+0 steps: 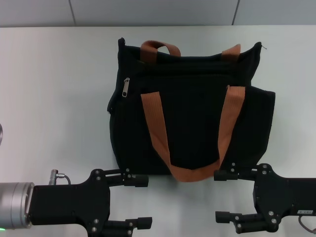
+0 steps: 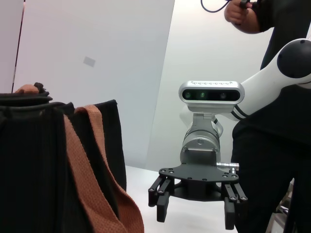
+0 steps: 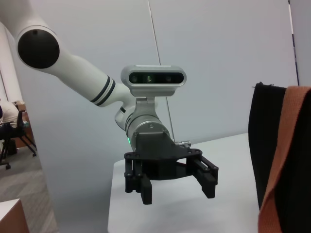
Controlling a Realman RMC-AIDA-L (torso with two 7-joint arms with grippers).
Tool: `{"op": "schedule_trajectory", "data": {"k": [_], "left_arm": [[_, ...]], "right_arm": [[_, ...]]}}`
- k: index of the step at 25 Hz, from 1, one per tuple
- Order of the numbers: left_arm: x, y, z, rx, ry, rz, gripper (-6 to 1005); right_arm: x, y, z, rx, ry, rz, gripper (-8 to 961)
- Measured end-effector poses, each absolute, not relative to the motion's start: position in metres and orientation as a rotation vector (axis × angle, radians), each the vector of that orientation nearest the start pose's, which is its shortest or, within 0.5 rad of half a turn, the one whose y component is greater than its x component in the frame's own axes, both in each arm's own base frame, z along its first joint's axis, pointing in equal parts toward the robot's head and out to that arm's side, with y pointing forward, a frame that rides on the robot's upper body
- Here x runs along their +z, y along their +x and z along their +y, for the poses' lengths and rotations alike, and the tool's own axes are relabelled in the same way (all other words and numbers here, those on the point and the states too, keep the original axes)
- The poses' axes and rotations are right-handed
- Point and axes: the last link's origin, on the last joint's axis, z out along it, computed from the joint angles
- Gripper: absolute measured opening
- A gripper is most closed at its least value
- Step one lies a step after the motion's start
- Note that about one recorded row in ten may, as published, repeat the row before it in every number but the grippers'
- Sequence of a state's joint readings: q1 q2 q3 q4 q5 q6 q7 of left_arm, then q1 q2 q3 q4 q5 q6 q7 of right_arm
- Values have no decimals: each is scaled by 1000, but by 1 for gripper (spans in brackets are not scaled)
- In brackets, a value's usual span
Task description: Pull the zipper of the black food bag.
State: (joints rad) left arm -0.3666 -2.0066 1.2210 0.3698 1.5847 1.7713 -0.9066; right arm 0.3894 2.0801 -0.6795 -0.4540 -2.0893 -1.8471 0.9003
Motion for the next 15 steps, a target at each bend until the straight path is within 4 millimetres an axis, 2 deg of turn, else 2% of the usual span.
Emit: {"op": "schedule_trajectory", "data": {"k": [15], "left_arm": [[-38,-277,223,-1049,-2969,-294,717]], "right_arm": [[-31,287,228,942,-2938,292,782]]}}
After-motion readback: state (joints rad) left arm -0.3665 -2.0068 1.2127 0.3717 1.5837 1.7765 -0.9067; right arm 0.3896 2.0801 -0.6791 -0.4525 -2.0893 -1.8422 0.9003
